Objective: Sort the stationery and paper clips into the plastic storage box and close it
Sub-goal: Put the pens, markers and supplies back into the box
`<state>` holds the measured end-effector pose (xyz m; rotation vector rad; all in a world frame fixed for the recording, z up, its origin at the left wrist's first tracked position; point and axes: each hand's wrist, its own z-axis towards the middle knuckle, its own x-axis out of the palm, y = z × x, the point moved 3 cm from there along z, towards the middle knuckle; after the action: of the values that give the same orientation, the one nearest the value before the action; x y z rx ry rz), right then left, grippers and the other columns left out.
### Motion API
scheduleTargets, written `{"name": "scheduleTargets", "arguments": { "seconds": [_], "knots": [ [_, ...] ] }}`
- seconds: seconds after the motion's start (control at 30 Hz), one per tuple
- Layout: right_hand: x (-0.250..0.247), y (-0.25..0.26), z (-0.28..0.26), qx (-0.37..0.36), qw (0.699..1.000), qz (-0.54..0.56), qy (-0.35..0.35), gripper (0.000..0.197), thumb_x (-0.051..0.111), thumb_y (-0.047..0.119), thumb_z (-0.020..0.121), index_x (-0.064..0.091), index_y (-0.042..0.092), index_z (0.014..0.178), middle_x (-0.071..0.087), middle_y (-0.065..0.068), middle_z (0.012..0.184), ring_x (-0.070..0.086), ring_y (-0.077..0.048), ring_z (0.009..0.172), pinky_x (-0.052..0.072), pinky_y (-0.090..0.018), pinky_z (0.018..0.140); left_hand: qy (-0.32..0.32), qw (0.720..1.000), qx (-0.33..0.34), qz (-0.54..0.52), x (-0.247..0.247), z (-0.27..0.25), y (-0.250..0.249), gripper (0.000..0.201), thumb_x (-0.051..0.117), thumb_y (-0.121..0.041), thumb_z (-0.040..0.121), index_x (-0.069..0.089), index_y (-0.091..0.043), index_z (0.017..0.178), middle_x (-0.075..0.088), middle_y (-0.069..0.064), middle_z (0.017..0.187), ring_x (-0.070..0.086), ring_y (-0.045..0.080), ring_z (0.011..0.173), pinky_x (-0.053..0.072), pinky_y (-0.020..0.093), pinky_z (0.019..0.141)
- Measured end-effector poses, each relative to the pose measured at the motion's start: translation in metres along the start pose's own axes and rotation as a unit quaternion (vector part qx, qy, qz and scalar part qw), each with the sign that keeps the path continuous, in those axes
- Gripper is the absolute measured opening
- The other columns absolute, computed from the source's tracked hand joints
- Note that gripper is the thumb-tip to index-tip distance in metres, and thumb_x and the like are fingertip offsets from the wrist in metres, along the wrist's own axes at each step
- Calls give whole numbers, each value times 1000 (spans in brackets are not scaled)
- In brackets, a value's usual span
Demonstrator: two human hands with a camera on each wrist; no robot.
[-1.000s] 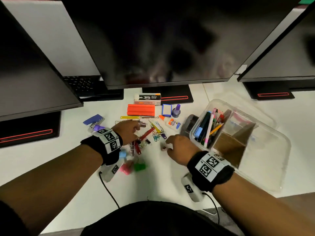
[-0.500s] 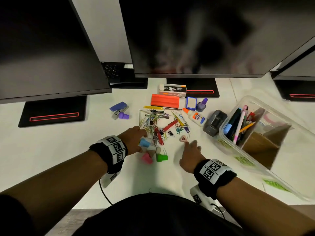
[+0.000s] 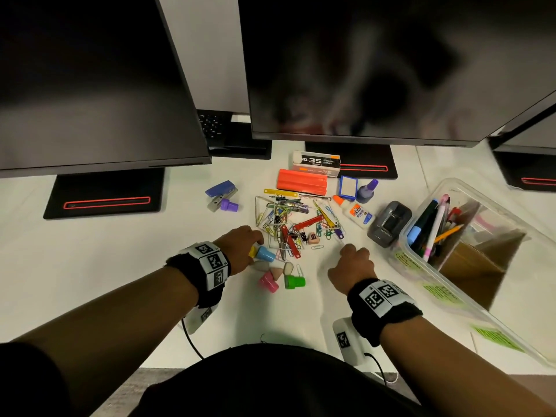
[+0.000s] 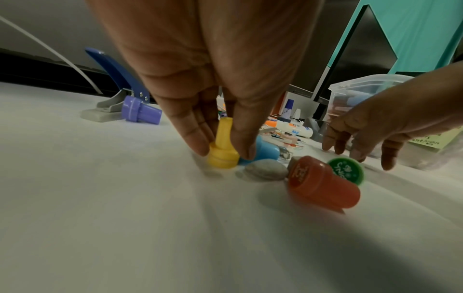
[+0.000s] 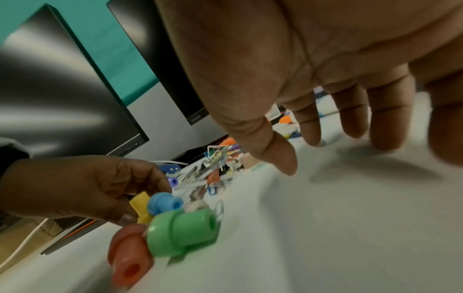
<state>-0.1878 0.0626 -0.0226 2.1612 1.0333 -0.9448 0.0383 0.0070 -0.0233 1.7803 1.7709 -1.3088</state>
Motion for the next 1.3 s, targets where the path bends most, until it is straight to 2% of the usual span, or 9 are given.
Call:
{"name": "scheduleTargets", "arguments": {
  "seconds": [0.3, 0.4, 0.47, 0.6, 0.77, 0.93, 1.07, 1.17, 1.3],
  "knots": [
    [1, 31, 1, -185, 977, 100, 28, 38, 57, 8, 85, 58, 10, 122, 58, -10, 130, 55, -26, 117, 34, -15, 87, -25, 999, 1, -41, 1, 4, -1, 46, 65, -14, 85, 48, -15, 127, 51, 8, 131, 50, 23, 120, 39, 30, 102],
    [-19, 23, 11, -137, 976, 111, -127, 40, 58, 11, 83, 59, 10, 123, 53, -13, 134, 47, -31, 124, 36, -31, 105, -50, 998, 8, -48, -8, 5, -1, 46, 66, -22, 84, 49, -18, 127, 51, 4, 131, 48, 21, 122, 37, 29, 102],
    [-33, 16, 19, -59, 974, 103, -191, 55, 60, 19, 83, 46, 12, 136, 35, -15, 147, 30, -35, 136, 26, -42, 113, -60, 997, 12, -38, -16, 5, -1, 44, 63, -26, 86, 49, -19, 127, 51, 2, 132, 46, 20, 123, 37, 30, 104],
    [-39, 6, 41, 62, 987, 81, -125, 82, 63, 37, 82, 20, 15, 147, 2, -13, 158, 1, -39, 145, 10, -54, 118, -141, 990, 22, -5, -39, 7, 1, 34, 57, -24, 89, 54, -17, 123, 53, 4, 129, 45, 23, 124, 35, 32, 106],
    [-33, 8, 40, 67, 995, -14, -74, 72, 59, 36, 83, 27, 13, 143, 15, -18, 152, 12, -42, 141, 19, -55, 115, -263, 964, -35, -10, -68, 14, 13, 34, 56, -17, 86, 57, -16, 120, 44, 4, 135, 35, 25, 129, 35, 35, 108],
    [-17, 6, 17, -28, 997, -48, -46, 55, 55, 28, 82, 44, 13, 133, 32, -17, 143, 30, -40, 133, 36, -46, 109, -183, 975, -121, 25, -75, 28, 32, 54, 52, -16, 89, 36, -18, 141, 27, 7, 151, 21, 27, 141, 26, 35, 115],
    [-24, -2, 8, -72, 993, -1, -97, 31, 55, 25, 79, 65, 14, 106, 60, -9, 118, 56, -31, 108, 47, -32, 91, -136, 980, -145, 9, -69, 34, 41, 51, 49, -12, 90, 36, -17, 139, 43, 10, 137, 45, 32, 124, 41, 40, 104],
    [-37, -6, 10, -66, 976, 37, -203, 33, 59, 21, 79, 61, 9, 110, 51, -11, 125, 49, -34, 114, 38, -36, 98, -138, 980, -144, 0, -67, 31, 37, 35, 44, -22, 95, 45, -15, 129, 50, 14, 126, 52, 33, 114, 44, 39, 96],
    [-34, -6, 21, -3, 980, 80, -185, 60, 63, 30, 81, 36, 15, 133, 26, -16, 145, 36, -42, 129, 34, -49, 107, -107, 985, -132, 9, -61, 27, 29, 35, 49, -25, 93, 47, -15, 126, 54, 13, 125, 55, 31, 111, 46, 36, 94]
  ]
}}
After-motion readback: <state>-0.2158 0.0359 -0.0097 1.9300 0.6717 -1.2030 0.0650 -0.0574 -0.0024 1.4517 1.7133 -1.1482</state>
